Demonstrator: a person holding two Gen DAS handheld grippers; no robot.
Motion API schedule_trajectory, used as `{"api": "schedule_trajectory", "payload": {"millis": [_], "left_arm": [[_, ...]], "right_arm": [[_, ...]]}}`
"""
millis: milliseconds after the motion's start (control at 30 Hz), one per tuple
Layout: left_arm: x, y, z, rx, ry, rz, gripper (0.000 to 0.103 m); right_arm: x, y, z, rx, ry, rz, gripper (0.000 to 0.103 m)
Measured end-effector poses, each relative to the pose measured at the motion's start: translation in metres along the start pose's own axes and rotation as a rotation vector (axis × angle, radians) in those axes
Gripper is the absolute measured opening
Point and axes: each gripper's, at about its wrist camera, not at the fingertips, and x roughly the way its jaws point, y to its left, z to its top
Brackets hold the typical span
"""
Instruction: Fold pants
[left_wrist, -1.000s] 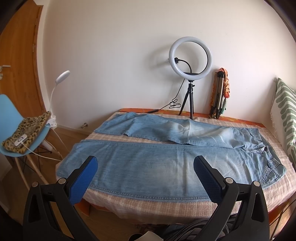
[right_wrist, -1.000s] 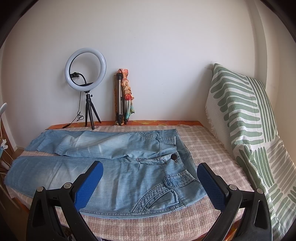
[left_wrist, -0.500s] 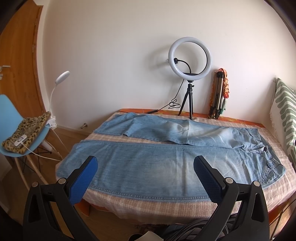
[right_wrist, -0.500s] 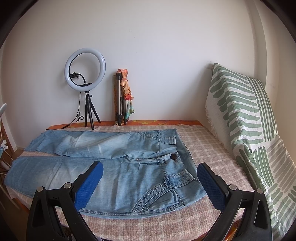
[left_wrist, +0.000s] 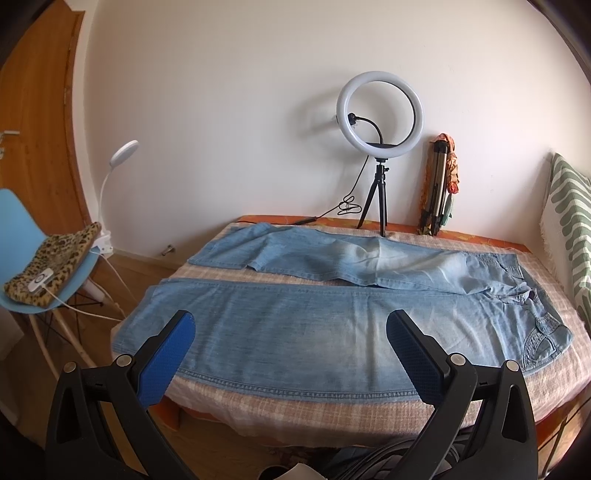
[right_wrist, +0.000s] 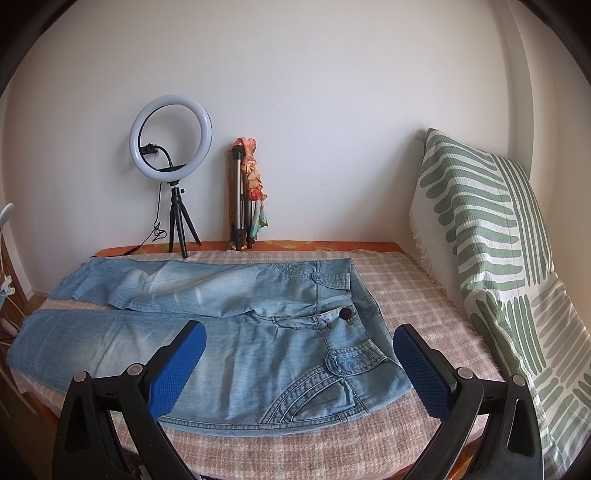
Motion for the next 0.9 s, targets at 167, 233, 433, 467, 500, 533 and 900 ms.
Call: {"api": "schedule_trajectory", "payload": {"millis": [167, 233, 433, 467, 500, 533, 900], "left_arm": [[0.008, 0.010, -0.009, -0.027, 0.015, -0.055, 0.103], [0.008, 0.015, -0.011, -0.027, 0.014, -0.051, 0.103], [0.003, 0.031, -0.003, -0.020, -0.017, -0.012, 0.103], [0.003, 0.034, -0.001, -0.015, -0.021, -0.004, 0.103], [0.002, 0.038, 0.001, -0.013, -0.026, 0.004, 0.103], [0.003, 0.041, 0.003, -0.016, -0.027, 0.011, 0.103], [0.026, 0.082, 0.056, 0.042, -0.032, 0.039, 0.099]], "right_arm": [[-0.001, -0.005, 0.002, -0.013, -0.014, 0.003, 0.103], [-0.001, -0.010, 0.004, -0.020, -0.019, 0.002, 0.103], [-0.012, -0.026, 0.019, -0.019, -0.074, 0.081, 0.103], [-0.014, -0.027, 0.023, -0.024, -0.077, 0.097, 0.103], [-0.015, -0.028, 0.028, -0.032, -0.077, 0.110, 0.103], [-0.016, -0.027, 0.032, -0.043, -0.076, 0.130, 0.103], [0.010, 0.015, 0.095, -0.183, -0.083, 0.311, 0.103]]}}
